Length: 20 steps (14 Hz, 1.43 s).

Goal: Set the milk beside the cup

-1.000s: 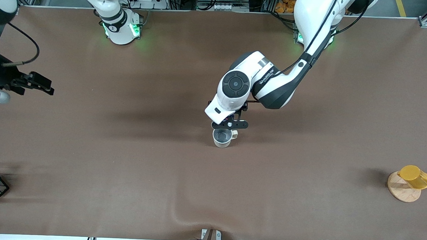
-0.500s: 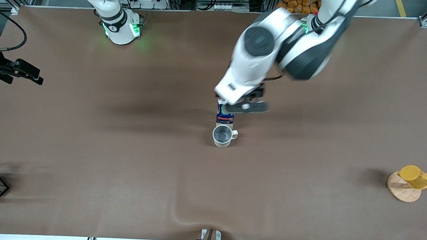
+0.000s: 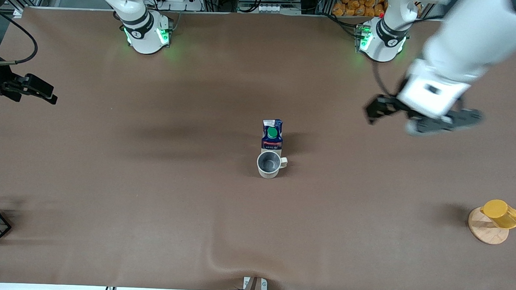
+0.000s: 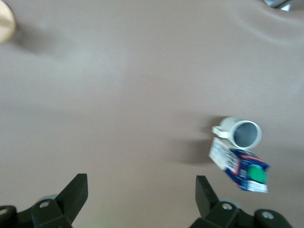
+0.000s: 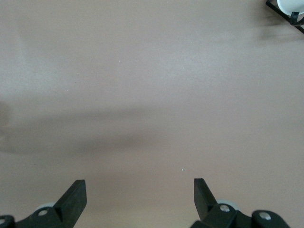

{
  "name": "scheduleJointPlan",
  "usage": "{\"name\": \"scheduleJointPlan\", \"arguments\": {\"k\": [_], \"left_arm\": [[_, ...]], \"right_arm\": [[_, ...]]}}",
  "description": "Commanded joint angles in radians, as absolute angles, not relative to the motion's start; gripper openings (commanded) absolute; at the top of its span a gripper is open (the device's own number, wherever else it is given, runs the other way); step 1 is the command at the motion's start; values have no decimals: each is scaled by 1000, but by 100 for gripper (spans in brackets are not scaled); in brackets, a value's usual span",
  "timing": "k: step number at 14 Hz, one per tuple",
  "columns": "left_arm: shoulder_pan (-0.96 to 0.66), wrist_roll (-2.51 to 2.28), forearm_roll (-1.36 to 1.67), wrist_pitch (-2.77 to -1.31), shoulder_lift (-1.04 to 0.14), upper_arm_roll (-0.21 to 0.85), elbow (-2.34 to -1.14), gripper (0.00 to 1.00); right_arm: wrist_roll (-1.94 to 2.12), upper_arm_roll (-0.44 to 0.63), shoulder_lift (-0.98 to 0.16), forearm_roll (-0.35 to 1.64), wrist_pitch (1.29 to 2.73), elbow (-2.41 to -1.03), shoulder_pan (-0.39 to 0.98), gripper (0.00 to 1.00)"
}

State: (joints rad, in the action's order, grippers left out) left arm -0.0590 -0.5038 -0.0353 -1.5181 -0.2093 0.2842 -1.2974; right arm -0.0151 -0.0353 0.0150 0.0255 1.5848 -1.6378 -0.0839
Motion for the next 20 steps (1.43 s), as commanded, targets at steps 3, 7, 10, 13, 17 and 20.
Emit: {"name": "scheduleJointPlan", "arguments": {"k": [3,7,10,13,17,20], "left_arm": [[156,-192,-34,-1517,-192,302,-1359,100],[169,-169,-52,-1485,-187,301,-1362,100],[178,-164,-55,-1486,-187,301,-1359,100],[178,-163,-55,-1486,-198,302,-1356,100],[193,-95,-57,-1486,-193,296,-1353,100],[212,-89,-57,-1486,-192,296,-1348,100]], "right_arm": [[-41,-28,28,23,1585,-1651,-60,100],[-41,-28,28,21,1583,-1649,-57,100],[-41,-28,26,14,1583,-1646,-52,100],[-41,-28,26,14,1583,-1647,-54,100],[-41,-28,26,12,1583,-1646,-54,100],[-40,-28,25,12,1585,-1647,-54,100]]}}
